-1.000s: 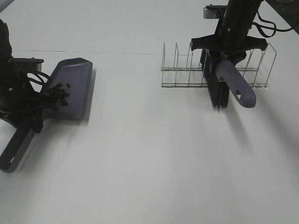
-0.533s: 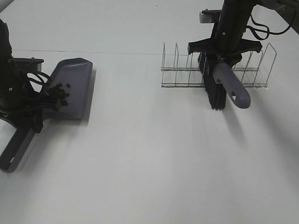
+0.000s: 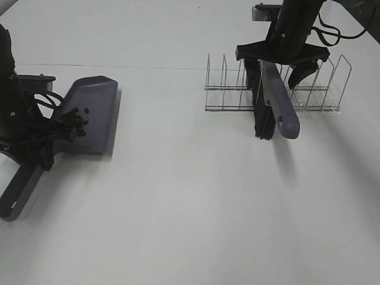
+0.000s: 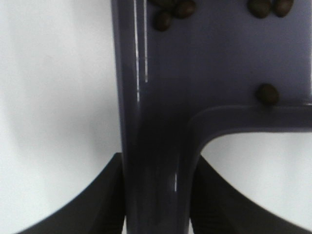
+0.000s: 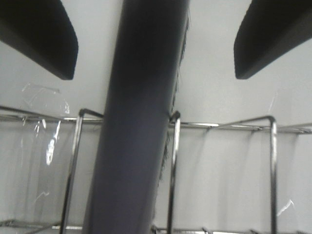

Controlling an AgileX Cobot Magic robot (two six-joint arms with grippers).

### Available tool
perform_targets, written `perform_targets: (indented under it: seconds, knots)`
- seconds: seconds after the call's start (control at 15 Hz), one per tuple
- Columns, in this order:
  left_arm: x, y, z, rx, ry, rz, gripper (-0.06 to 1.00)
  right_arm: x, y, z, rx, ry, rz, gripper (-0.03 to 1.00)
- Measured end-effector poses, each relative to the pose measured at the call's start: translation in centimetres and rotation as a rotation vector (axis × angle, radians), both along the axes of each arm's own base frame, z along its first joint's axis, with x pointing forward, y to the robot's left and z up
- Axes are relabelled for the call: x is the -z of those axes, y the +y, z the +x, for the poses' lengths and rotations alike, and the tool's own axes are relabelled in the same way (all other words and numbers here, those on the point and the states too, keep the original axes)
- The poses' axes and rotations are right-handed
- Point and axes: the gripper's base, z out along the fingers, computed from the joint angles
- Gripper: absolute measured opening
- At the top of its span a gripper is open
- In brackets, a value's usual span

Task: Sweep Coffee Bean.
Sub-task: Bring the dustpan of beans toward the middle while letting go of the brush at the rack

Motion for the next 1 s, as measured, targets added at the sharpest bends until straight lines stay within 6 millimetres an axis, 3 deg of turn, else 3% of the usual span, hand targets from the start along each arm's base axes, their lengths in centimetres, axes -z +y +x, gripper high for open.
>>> perform_targets:
  seconds: [0.13, 0.33, 0.47, 0.67, 1.0]
  knots:
    - [0.0, 0.0, 0.0, 0.0, 0.004, 0.001, 0.33, -1.6, 0.1, 0.5, -0.001, -0.056, 0.011, 0.82]
    - [0.0, -0.1, -0.3, -0.014, 0.031, -0.014, 0.33, -5.8, 0.2, 0.7, -0.004, -0.17, 0.036, 0.82]
    - [0.0, -0.4, -0.3, -0.036, 0.038, -0.039, 0.33, -10.3, 0.1, -0.8, -0.043, -0.24, 0.063, 0.82]
    - [-0.1, -1.1, 0.0, -0.059, -0.006, -0.078, 0.33, -14.4, -0.3, -3.2, -0.054, -0.284, 0.07, 0.81]
    - [2.0, -2.3, 0.3, -0.066, -0.002, -0.092, 0.33, -16.9, -0.6, -6.4, -0.074, -0.275, 0.095, 0.8]
